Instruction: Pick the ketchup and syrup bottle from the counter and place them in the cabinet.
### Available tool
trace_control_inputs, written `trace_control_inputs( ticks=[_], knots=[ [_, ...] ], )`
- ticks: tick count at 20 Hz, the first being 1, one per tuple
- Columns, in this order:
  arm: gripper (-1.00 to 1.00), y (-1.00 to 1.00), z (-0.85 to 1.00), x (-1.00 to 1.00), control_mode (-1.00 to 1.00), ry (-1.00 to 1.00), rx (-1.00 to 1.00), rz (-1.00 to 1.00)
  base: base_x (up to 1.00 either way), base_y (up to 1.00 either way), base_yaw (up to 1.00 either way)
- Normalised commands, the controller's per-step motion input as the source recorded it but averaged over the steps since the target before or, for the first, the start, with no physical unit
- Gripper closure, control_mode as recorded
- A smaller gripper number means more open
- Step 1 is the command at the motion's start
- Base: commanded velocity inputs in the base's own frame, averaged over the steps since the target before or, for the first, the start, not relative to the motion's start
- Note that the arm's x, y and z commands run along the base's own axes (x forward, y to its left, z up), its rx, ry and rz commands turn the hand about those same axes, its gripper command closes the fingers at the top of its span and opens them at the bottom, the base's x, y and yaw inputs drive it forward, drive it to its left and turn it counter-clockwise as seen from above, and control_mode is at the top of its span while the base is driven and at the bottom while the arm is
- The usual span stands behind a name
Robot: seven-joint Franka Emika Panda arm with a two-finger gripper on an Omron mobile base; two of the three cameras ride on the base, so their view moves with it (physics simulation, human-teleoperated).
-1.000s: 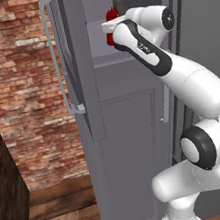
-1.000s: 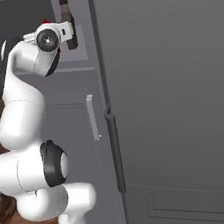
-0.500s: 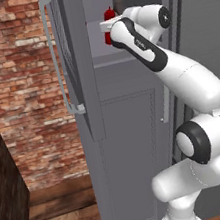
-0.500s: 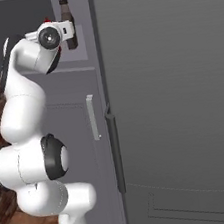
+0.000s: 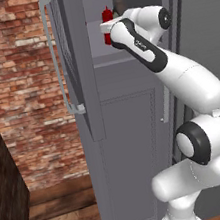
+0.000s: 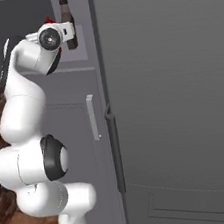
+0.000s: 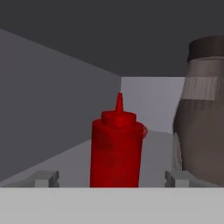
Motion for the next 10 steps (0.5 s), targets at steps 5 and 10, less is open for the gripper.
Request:
trace_control_inputs(
  ticks=[5, 10],
  knots=[
    [-1.0, 0.0, -0.01, 0.0, -1.0, 0.0, 0.0, 0.0, 0.0, 0.0, 0.0],
    [-1.0, 0.0, 0.0, -0.21, -1.0, 0.0, -0.01, 0.0, 0.0, 0.0, 0.0]
  ],
)
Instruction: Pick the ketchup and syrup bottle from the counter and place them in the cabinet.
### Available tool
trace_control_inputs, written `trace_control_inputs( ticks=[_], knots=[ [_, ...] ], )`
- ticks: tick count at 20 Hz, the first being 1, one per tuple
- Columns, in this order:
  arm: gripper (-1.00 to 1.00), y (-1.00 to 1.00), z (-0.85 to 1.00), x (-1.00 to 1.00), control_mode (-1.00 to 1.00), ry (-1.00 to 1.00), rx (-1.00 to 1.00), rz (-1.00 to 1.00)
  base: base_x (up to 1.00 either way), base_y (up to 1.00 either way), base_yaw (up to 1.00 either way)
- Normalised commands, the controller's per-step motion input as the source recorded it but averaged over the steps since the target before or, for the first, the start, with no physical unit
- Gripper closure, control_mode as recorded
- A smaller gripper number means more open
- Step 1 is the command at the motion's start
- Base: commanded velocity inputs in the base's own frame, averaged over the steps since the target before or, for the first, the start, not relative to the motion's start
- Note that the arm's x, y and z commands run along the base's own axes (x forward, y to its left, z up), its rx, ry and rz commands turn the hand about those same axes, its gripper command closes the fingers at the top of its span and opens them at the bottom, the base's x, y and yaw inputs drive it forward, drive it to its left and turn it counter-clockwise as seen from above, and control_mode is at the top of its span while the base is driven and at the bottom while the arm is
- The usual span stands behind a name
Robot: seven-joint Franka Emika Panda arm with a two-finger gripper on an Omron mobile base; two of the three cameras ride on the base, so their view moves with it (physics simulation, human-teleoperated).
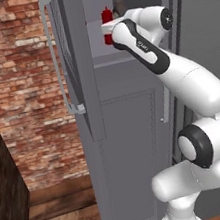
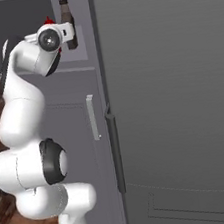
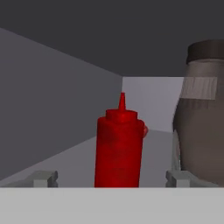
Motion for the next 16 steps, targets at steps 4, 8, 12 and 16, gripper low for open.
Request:
trace_control_inputs(
  ticks=[4, 8, 12, 16],
  knots=[
    [-1.0, -0.02, 0.0, -0.46, -1.0, 0.0, -0.04, 0.0, 0.0, 0.0, 0.0],
    [-1.0, -0.05, 0.0, -0.62, -1.0, -0.02, -0.06, 0.0, 0.0, 0.0, 0.0],
    [-1.0, -0.05, 0.0, -0.64, -1.0, -0.03, -0.07, 0.0, 0.0, 0.0, 0.0],
    [-1.0, -0.09, 0.0, -0.66, -1.0, -0.01, -0.06, 0.0, 0.0, 0.0, 0.0]
  ],
)
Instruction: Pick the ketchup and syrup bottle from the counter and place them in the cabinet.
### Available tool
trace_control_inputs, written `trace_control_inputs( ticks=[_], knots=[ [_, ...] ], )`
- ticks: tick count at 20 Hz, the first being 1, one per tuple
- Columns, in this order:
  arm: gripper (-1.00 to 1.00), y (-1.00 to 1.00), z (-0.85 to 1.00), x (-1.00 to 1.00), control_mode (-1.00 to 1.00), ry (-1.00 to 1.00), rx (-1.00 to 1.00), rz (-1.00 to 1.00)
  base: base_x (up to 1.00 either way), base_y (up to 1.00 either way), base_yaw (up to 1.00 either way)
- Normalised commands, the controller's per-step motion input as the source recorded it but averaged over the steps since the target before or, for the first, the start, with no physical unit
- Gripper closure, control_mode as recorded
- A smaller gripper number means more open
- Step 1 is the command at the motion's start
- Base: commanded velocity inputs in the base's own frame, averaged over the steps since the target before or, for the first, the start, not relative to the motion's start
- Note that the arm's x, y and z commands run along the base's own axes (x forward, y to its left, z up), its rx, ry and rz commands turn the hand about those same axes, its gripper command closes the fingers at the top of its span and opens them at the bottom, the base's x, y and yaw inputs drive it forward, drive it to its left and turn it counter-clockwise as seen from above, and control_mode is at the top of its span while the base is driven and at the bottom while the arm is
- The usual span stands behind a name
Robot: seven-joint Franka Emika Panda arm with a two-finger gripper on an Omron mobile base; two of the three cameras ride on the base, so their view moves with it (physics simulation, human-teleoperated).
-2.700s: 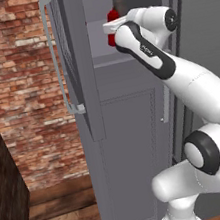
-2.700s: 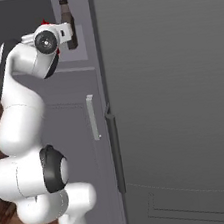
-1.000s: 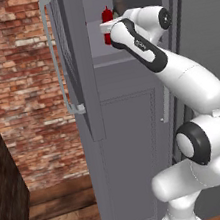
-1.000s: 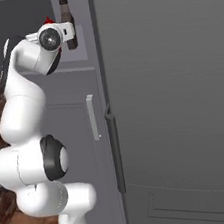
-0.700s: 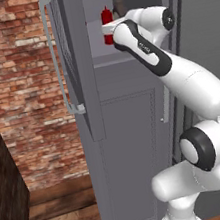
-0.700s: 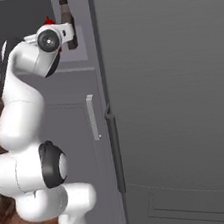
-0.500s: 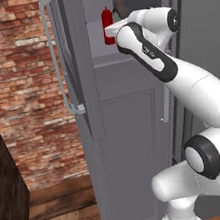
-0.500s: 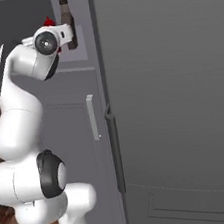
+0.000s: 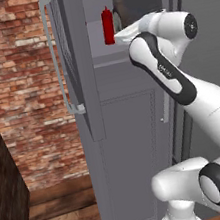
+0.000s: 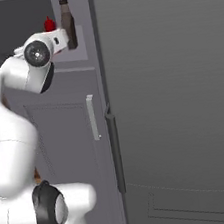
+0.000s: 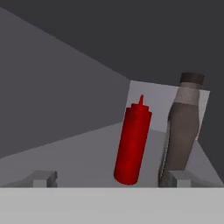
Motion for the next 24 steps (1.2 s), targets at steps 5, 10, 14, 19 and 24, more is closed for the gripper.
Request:
trace_control_inputs(
  ticks=[5, 10, 14, 19, 24],
  knots=[
    [-1.0, -0.05, -0.01, -0.71, -1.0, 0.0, -0.08, 0.0, 0.0, 0.0, 0.0],
    [-1.0, -0.01, -0.04, -0.83, -1.0, 0.01, -0.12, 0.0, 0.0, 0.0, 0.0],
    [-1.0, -0.04, -0.14, -0.8, -1.0, 0.06, -0.12, 0.0, 0.0, 0.0, 0.0],
    [-1.0, -0.01, -0.22, -0.83, -1.0, 0.14, -0.07, 0.0, 0.0, 0.0, 0.0],
    [-1.0, 0.0, -0.37, -0.85, -1.0, 0.16, -0.04, 0.0, 0.0, 0.0, 0.0]
  ],
)
